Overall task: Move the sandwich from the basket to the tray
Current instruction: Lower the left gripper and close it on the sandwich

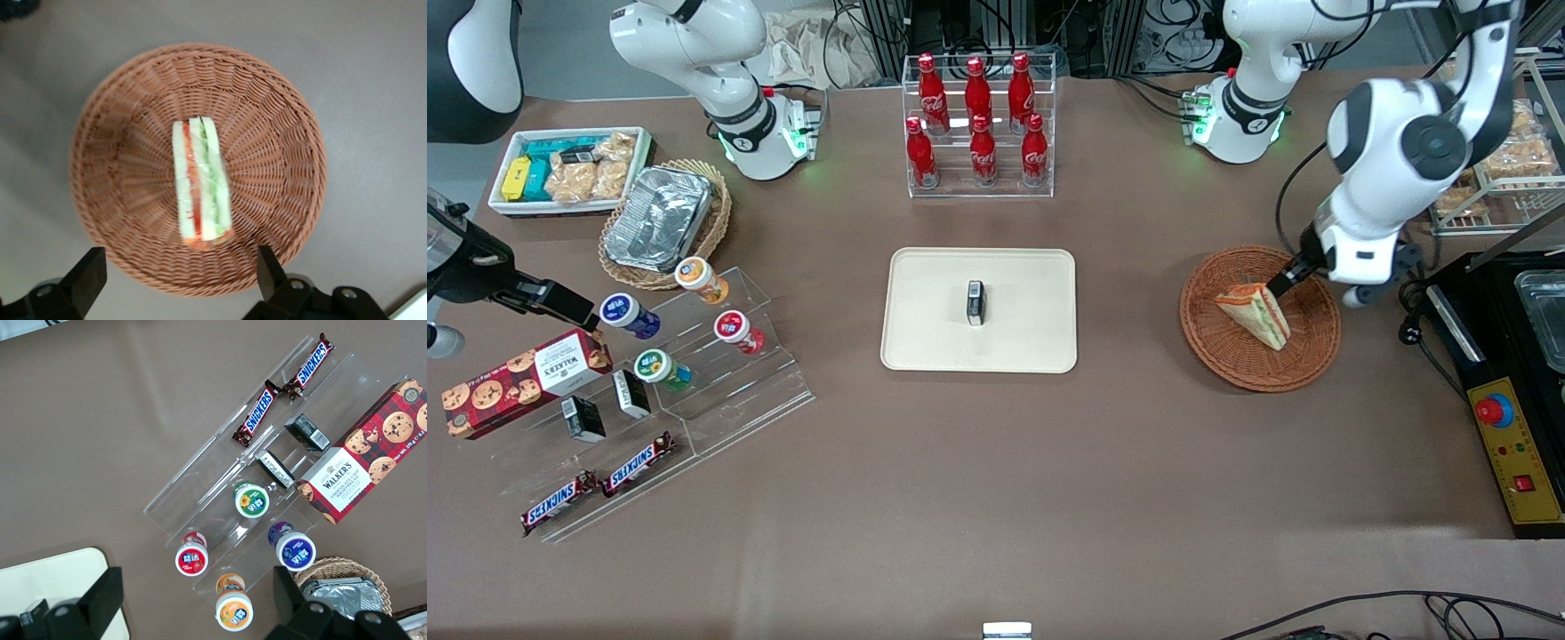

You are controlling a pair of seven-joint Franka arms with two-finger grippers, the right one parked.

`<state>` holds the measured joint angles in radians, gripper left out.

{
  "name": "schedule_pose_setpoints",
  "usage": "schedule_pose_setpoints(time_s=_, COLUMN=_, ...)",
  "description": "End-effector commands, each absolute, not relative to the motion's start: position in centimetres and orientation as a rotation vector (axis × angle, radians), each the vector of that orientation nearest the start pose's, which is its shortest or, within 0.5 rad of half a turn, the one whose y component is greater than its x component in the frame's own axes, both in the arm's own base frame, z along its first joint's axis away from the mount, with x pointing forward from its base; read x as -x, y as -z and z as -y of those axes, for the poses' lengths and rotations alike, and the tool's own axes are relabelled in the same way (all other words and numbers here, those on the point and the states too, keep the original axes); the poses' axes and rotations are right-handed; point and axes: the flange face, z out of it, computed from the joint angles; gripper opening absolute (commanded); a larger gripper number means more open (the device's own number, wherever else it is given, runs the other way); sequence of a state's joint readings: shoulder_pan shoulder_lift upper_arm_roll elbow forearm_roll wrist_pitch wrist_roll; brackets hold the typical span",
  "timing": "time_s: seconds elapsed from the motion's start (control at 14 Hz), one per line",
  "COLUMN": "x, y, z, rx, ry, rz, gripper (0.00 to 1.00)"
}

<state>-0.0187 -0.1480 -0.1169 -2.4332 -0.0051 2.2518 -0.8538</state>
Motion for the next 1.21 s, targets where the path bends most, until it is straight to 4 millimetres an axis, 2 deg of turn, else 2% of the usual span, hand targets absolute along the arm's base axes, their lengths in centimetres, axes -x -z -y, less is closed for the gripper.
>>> schedule_pose_setpoints(time_s=0.0, x=-45.8, y=-33.4, z=6.2, rx=2.862, ry=-0.012, rz=1.236, gripper=1.00)
schedule_pose_setpoints(time_s=0.14, x=-44.7, y=-30.3, z=6.7, rx=2.876, ry=0.074, rz=1.300, gripper=1.00)
schedule_pose_setpoints(time_s=0.21, x=-44.3, y=-29.3, z=6.7, rx=2.873, ry=0.100, rz=1.336, gripper=1.00)
schedule_pose_setpoints(time_s=0.79, x=-43.9, y=-26.4, z=7.6, rx=2.795, ry=0.099, rz=1.289, gripper=0.98)
schedule_pose_setpoints(time_s=0.86, x=-44.0, y=-26.3, z=7.8, rx=2.774, ry=0.110, rz=1.307, gripper=0.90)
schedule_pose_setpoints(time_s=1.0, x=-44.2, y=-26.7, z=7.9, rx=2.763, ry=0.138, rz=1.317, gripper=0.65)
schedule_pose_setpoints(time_s=1.14, x=-45.0, y=-28.0, z=8.0, rx=2.770, ry=0.169, rz=1.320, gripper=0.36)
